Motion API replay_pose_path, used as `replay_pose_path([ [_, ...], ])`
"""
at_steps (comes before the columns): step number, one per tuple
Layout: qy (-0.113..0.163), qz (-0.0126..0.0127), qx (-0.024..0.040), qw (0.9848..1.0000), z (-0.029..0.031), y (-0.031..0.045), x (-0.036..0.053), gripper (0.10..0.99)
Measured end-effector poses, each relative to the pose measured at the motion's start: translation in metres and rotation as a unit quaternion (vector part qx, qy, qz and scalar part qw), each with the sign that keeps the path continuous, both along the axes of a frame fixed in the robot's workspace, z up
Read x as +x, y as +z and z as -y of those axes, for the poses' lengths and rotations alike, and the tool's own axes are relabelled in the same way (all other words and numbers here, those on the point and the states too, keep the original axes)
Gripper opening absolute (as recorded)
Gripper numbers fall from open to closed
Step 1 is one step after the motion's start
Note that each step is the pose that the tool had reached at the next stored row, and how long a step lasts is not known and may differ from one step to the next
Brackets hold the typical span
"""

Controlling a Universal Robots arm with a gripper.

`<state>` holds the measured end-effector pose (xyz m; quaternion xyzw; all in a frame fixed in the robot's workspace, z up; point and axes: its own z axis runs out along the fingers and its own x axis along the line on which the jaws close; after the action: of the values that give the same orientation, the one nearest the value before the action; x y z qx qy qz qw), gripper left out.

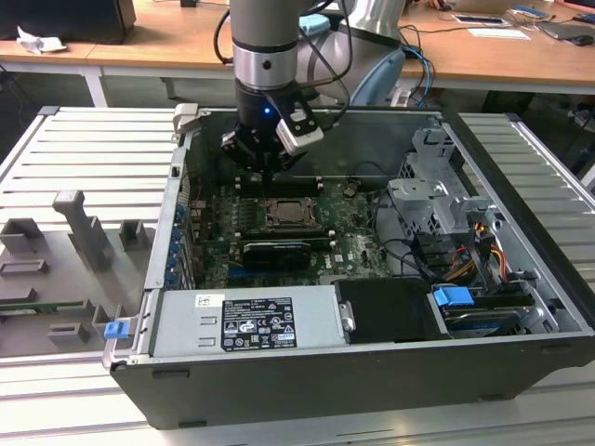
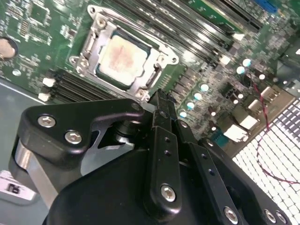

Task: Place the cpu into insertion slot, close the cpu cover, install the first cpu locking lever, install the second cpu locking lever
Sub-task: 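Install the first cpu locking lever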

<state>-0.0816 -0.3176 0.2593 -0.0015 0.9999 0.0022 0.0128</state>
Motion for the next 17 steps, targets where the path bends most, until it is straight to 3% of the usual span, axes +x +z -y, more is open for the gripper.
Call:
replay_pose_path([
  [3, 0.003, 0.0005, 0.0016, 1.0, 0.0, -0.0003, -0.0066, 0.106],
  [12, 0.008, 0.0007, 0.005, 1.0, -0.0015, -0.0006, -0.0157, 0.106],
  [17, 0.009, 0.0007, 0.005, 0.9999, -0.0015, 0.004, -0.0191, 0.106],
])
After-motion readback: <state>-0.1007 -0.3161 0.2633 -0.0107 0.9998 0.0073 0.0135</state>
